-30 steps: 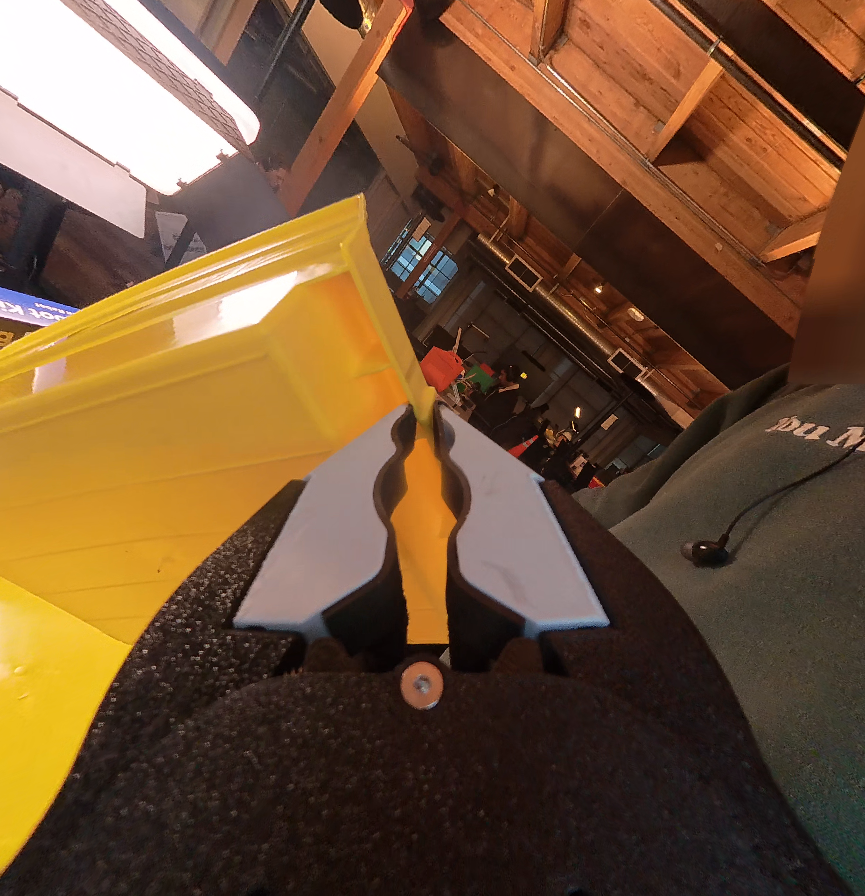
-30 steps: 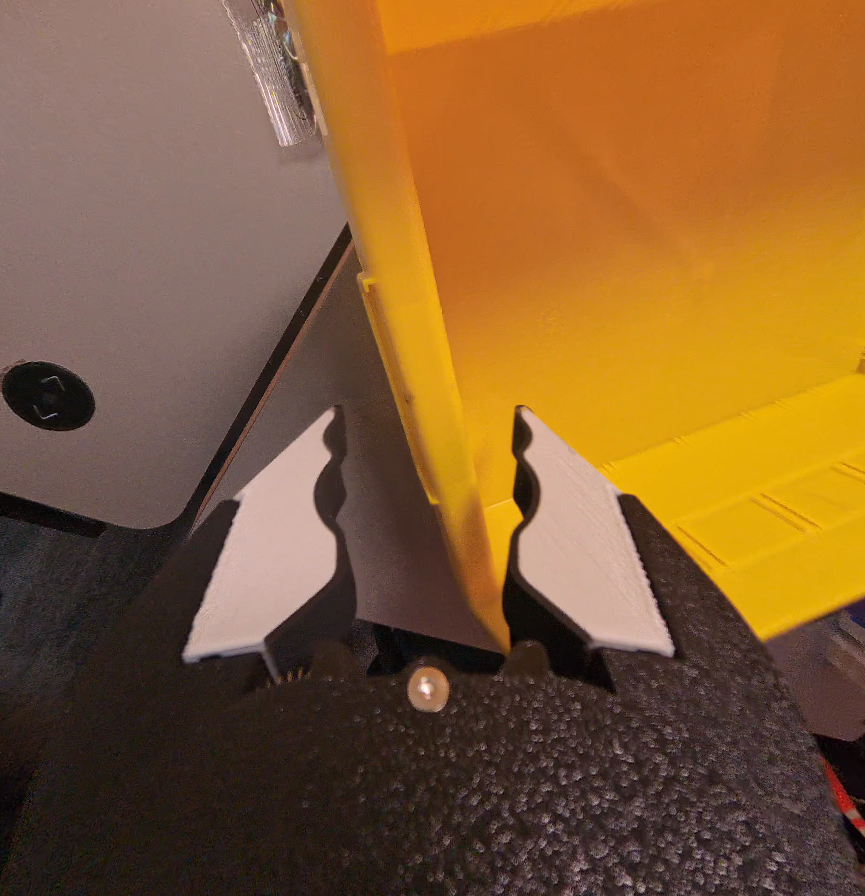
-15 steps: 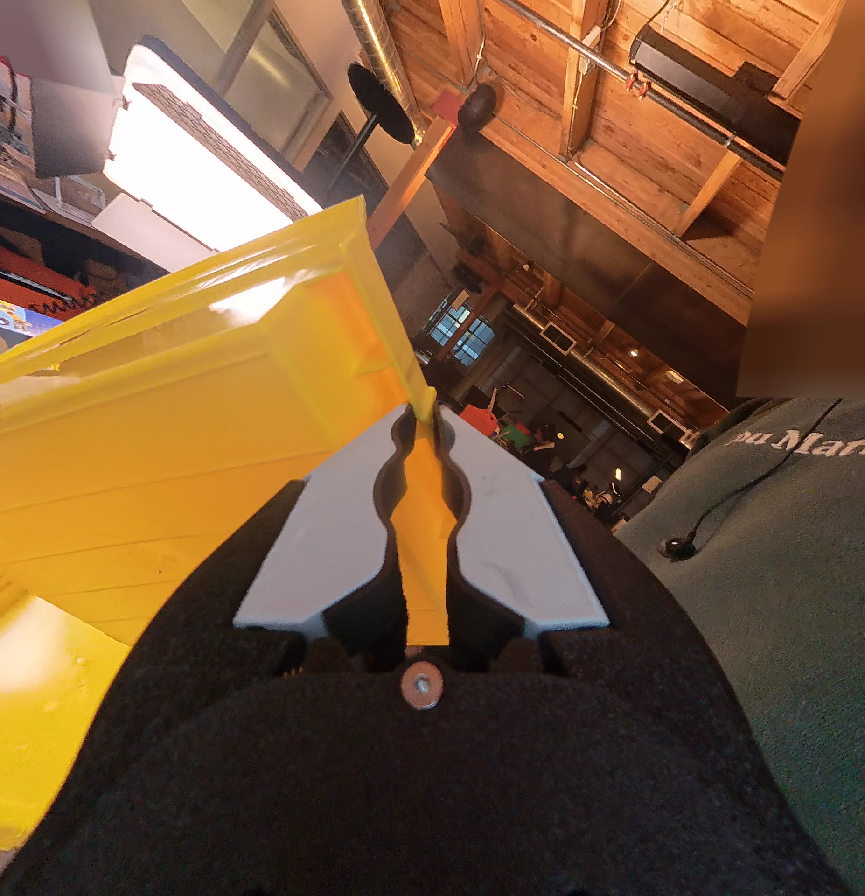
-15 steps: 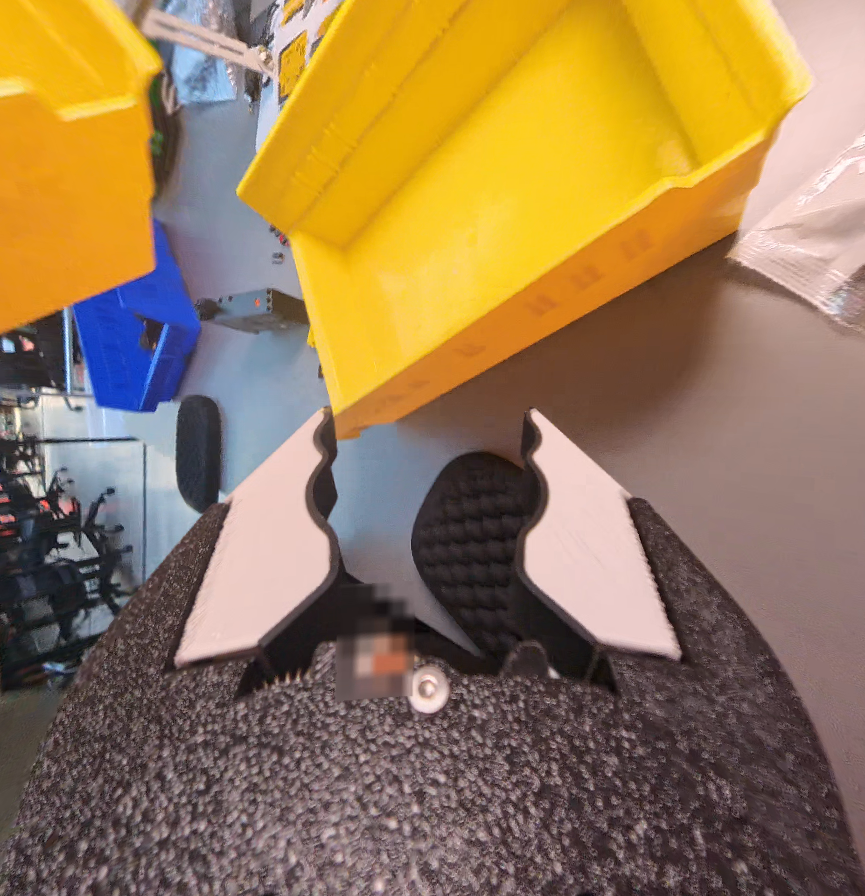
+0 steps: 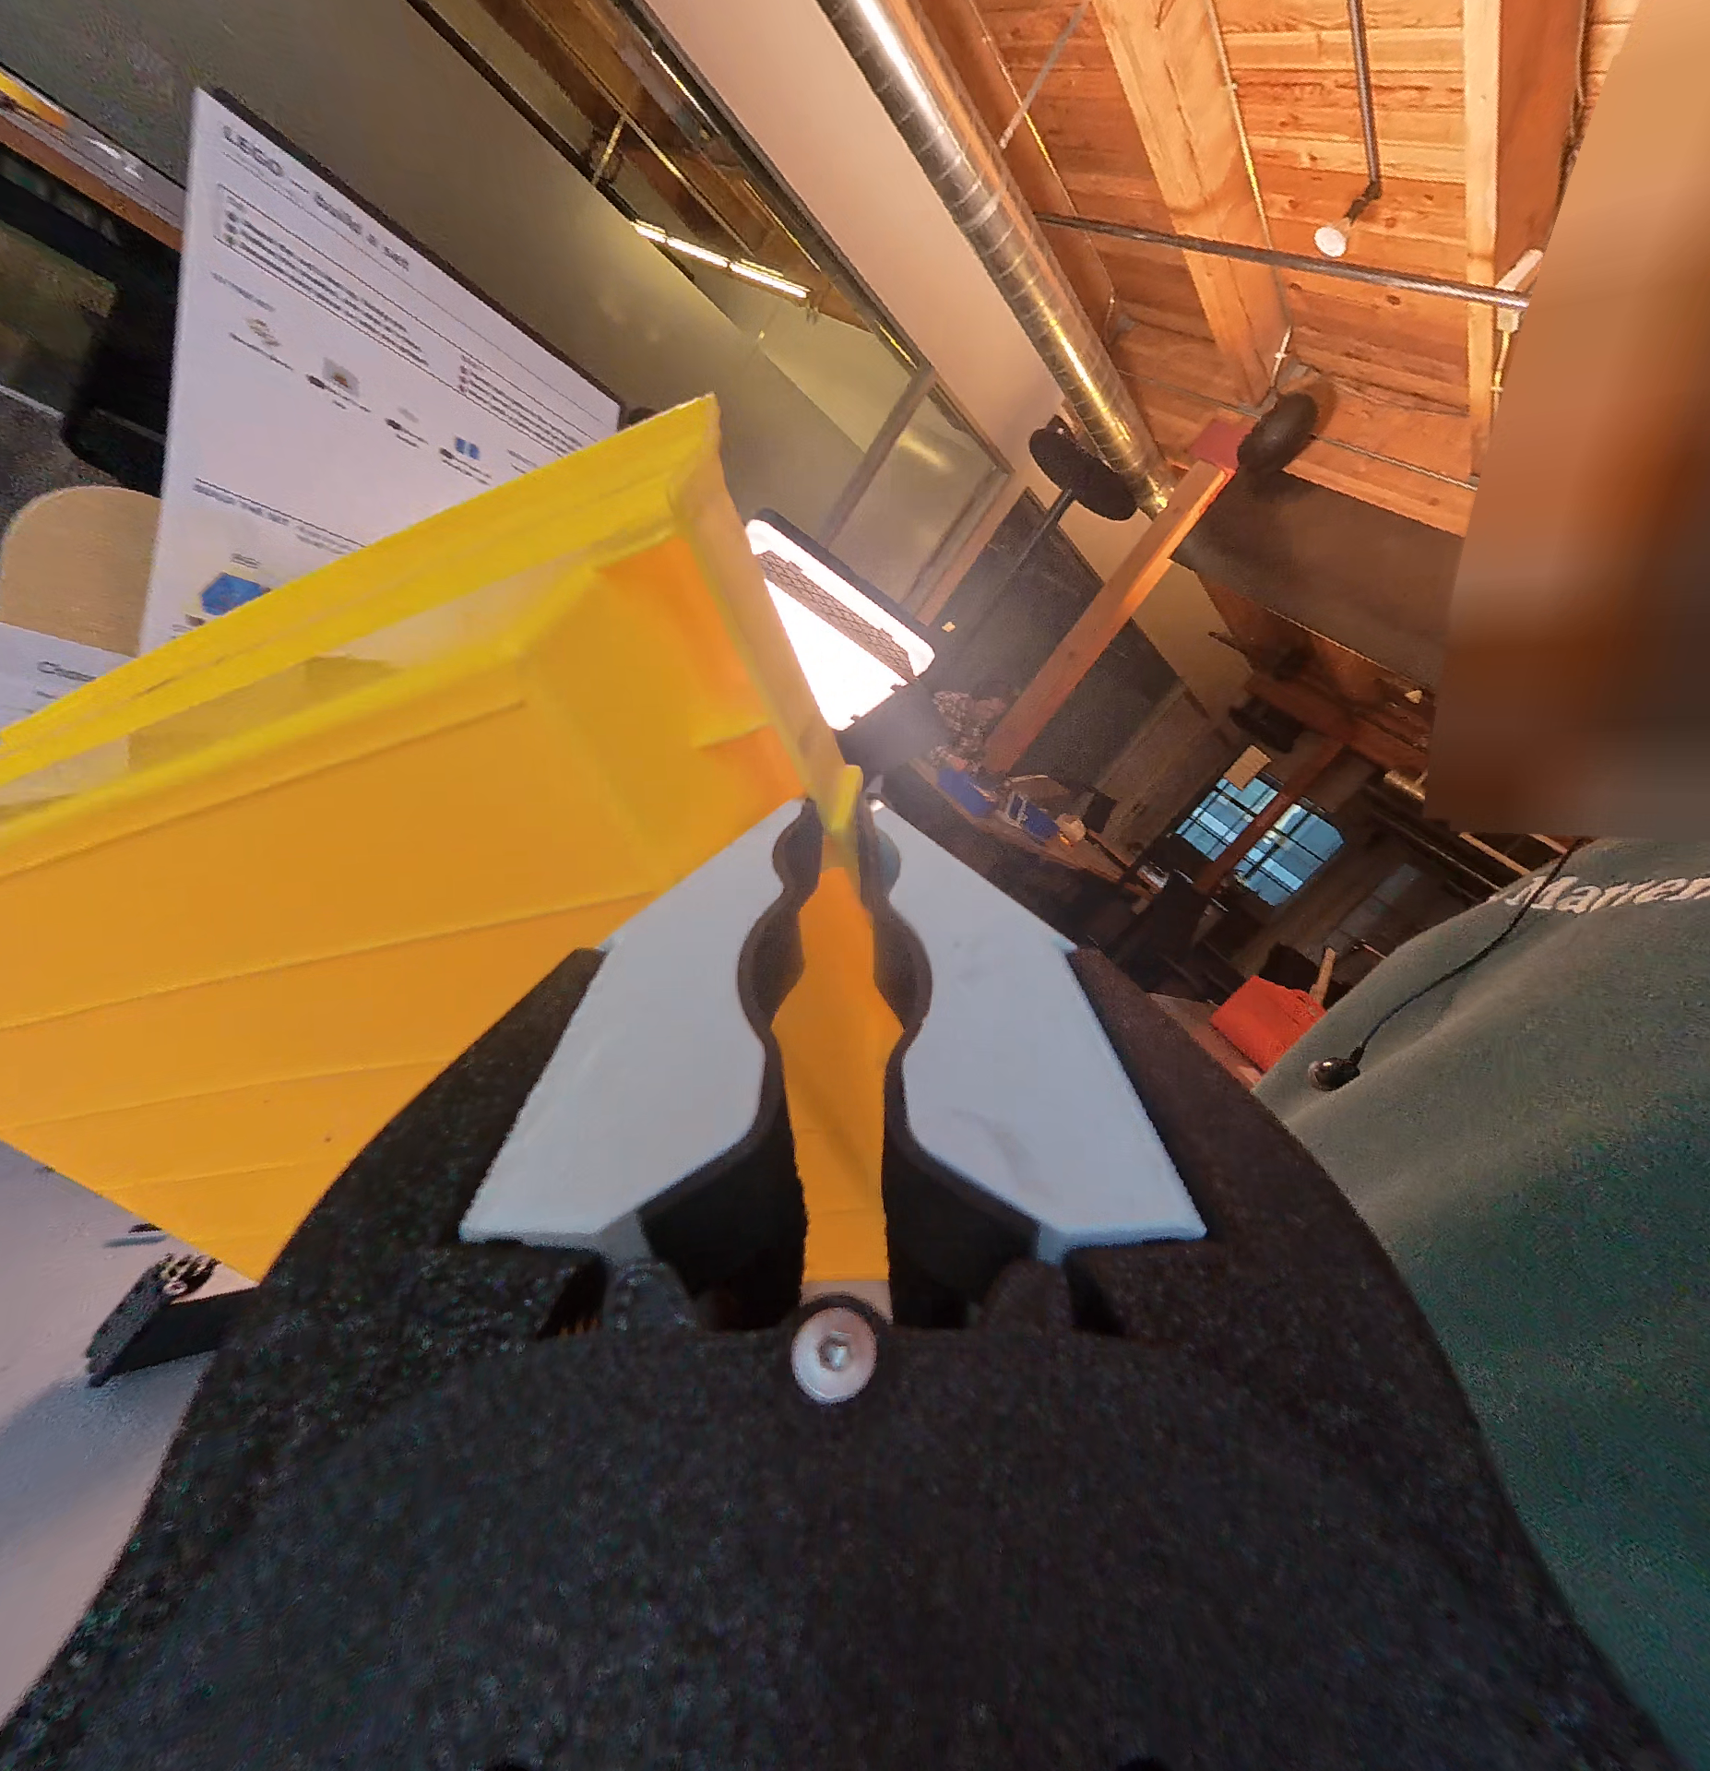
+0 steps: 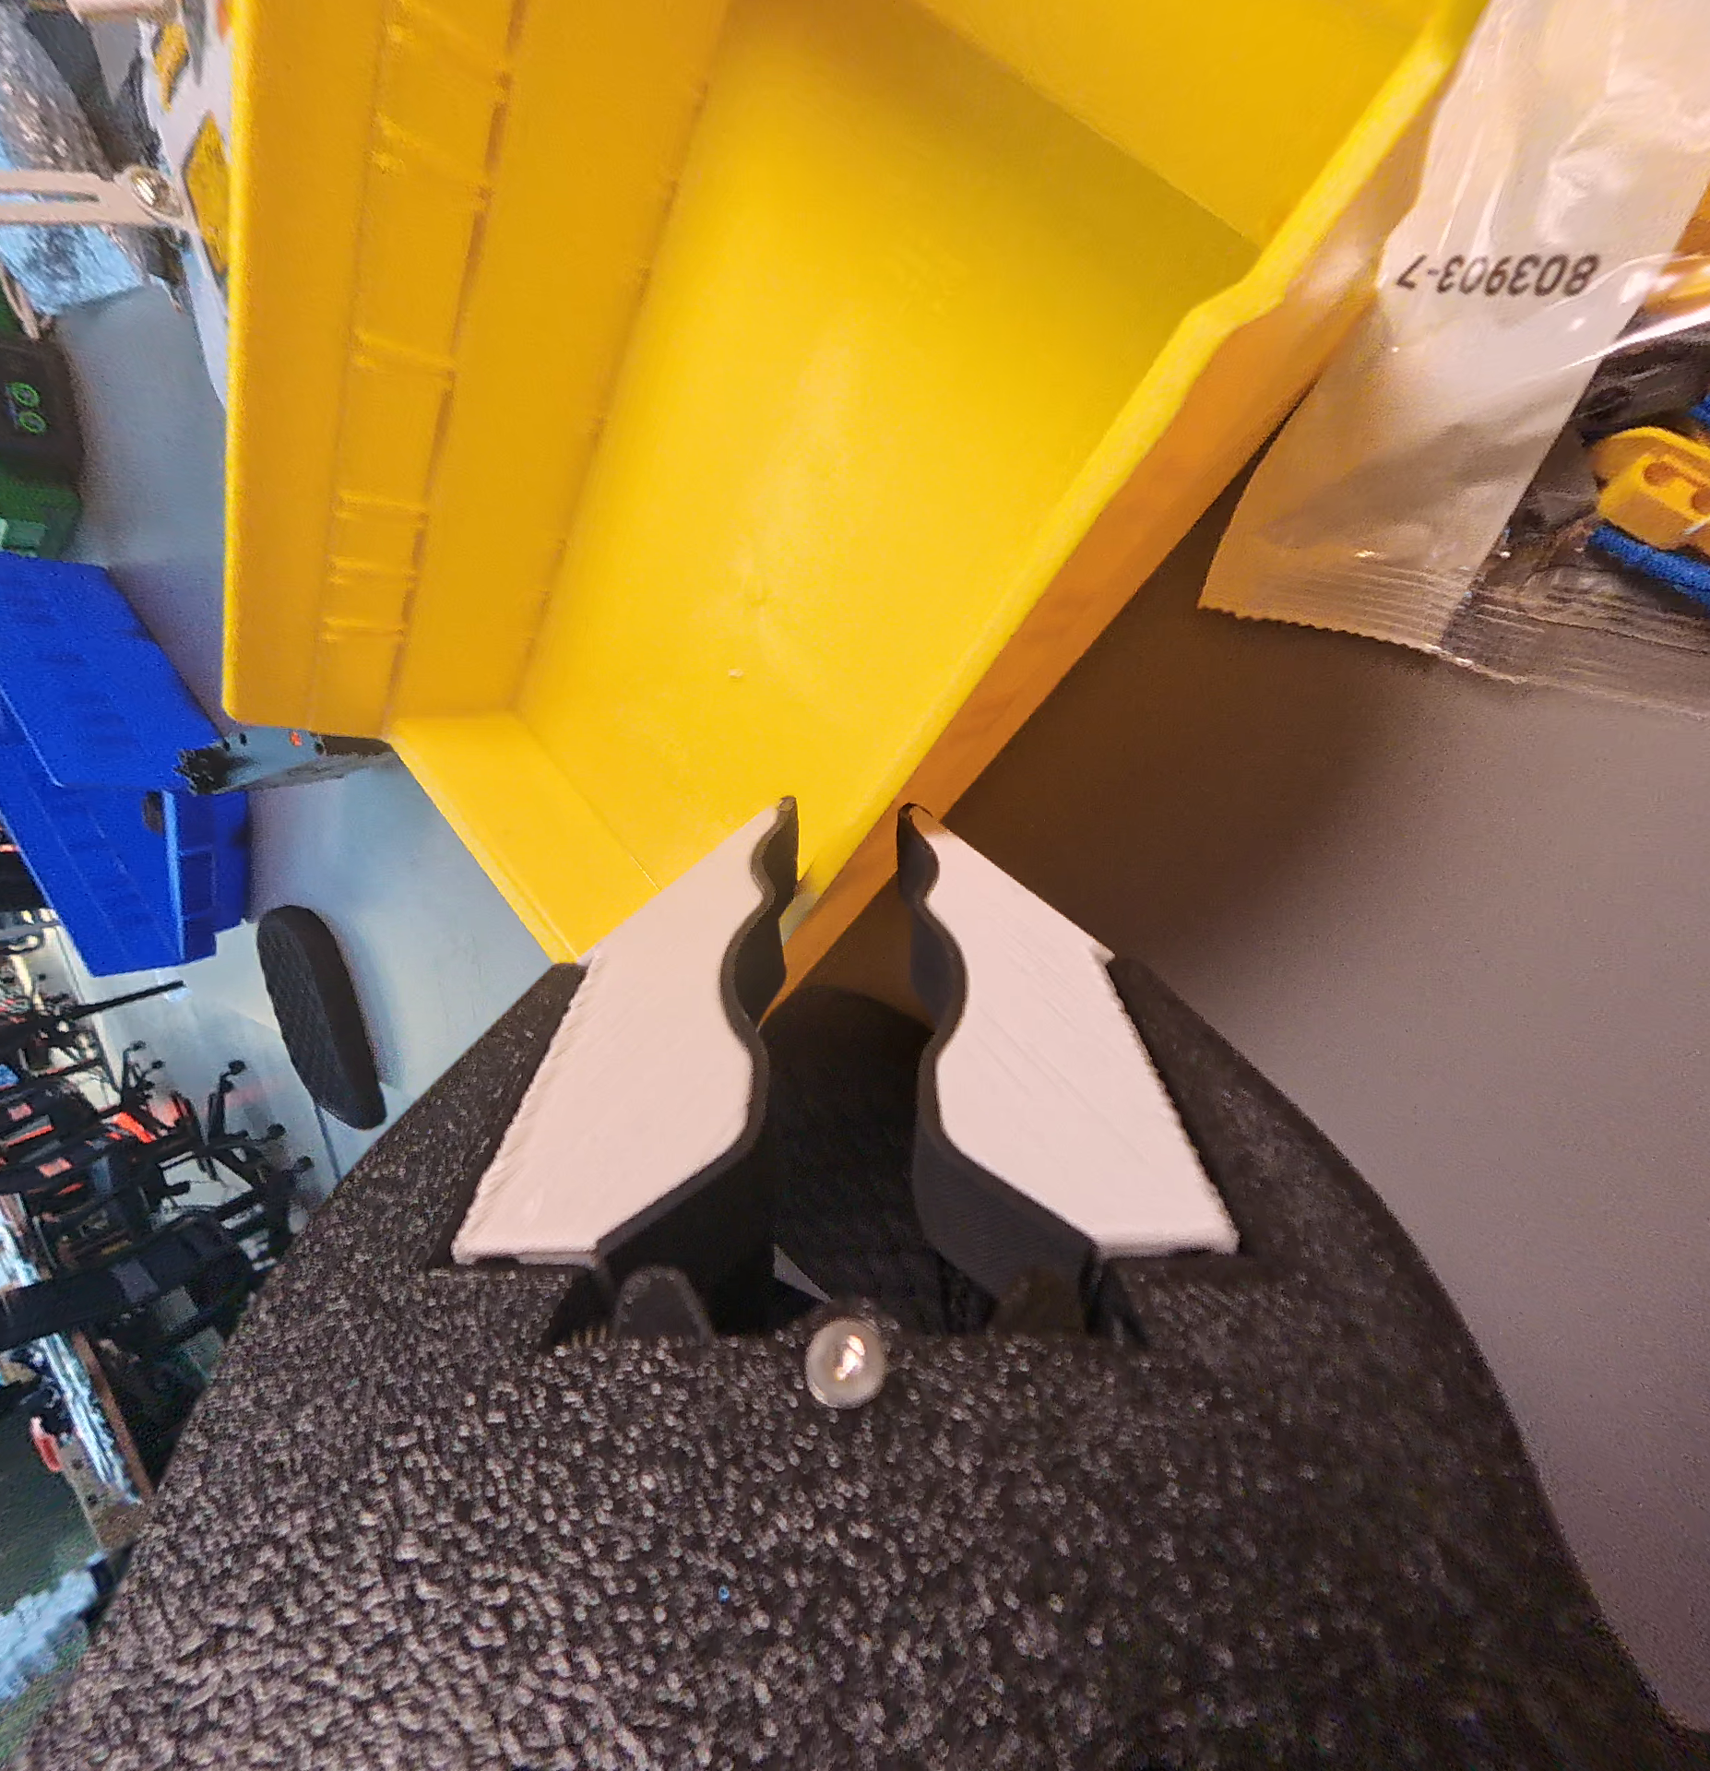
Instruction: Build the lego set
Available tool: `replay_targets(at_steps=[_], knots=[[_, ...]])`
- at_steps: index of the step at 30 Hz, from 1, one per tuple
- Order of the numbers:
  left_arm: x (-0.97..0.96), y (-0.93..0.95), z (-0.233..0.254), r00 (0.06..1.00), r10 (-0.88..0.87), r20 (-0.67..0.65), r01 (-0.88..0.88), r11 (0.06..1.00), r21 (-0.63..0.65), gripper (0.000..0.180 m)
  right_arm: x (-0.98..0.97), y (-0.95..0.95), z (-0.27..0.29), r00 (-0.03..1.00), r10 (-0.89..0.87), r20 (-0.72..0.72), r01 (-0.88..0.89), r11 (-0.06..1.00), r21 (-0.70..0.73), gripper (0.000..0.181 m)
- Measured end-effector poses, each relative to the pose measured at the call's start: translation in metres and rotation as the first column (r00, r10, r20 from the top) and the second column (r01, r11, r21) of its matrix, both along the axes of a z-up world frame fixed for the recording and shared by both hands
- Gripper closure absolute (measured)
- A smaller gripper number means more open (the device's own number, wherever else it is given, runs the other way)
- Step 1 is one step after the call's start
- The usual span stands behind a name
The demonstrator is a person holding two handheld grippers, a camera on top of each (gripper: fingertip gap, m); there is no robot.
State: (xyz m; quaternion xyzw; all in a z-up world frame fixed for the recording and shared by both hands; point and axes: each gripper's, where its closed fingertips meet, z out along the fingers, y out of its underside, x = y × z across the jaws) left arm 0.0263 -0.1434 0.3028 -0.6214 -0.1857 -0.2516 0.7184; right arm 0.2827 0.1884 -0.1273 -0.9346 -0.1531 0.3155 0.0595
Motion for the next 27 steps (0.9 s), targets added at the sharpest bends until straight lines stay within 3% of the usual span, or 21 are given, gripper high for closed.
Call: replay_targets(at_steps=[10,13,15,17,19,22,24,27], knots=[[-0.060,-0.037,-0.007,0.996,0.087,-0.004,-0.086,0.996,0.024,0.173,0.007,0.011,0.007,0.994,0.074,0.079,-0.075,0.997,0.014,0.161],[-0.083,-0.036,-0.016,0.996,0.080,0.026,-0.082,0.994,0.067,0.173,0.019,0.004,0.030,0.990,0.047,0.134,-0.059,0.995,0.080,0.132],[-0.103,-0.034,-0.027,0.996,0.066,0.061,-0.071,0.993,0.095,0.173,0.010,-0.006,0.061,0.978,0.109,0.181,-0.144,0.970,0.198,0.121],[-0.123,-0.029,-0.040,0.996,0.029,0.082,-0.037,0.994,0.107,0.173,-0.050,-0.036,0.115,0.965,0.255,0.060,-0.261,0.914,0.311,0.118],[-0.145,-0.020,-0.055,0.995,-0.016,0.097,0.006,0.995,0.104,0.174,-0.135,-0.091,0.184,0.881,0.455,-0.131,-0.371,0.836,0.404,0.117],[-0.169,-0.002,-0.068,0.993,-0.099,0.065,0.093,0.992,0.088,0.174,-0.252,-0.185,0.278,0.634,0.716,-0.292,-0.520,0.674,0.524,0.113],[-0.179,0.011,-0.076,0.987,-0.153,0.045,0.148,0.985,0.084,0.174,-0.313,-0.230,0.316,0.470,0.839,-0.276,-0.598,0.532,0.599,0.111],[-0.193,0.026,-0.081,0.981,-0.189,0.030,0.185,0.977,0.109,0.174,-0.382,-0.276,0.326,0.273,0.951,-0.146,-0.726,0.303,0.617,0.105]])
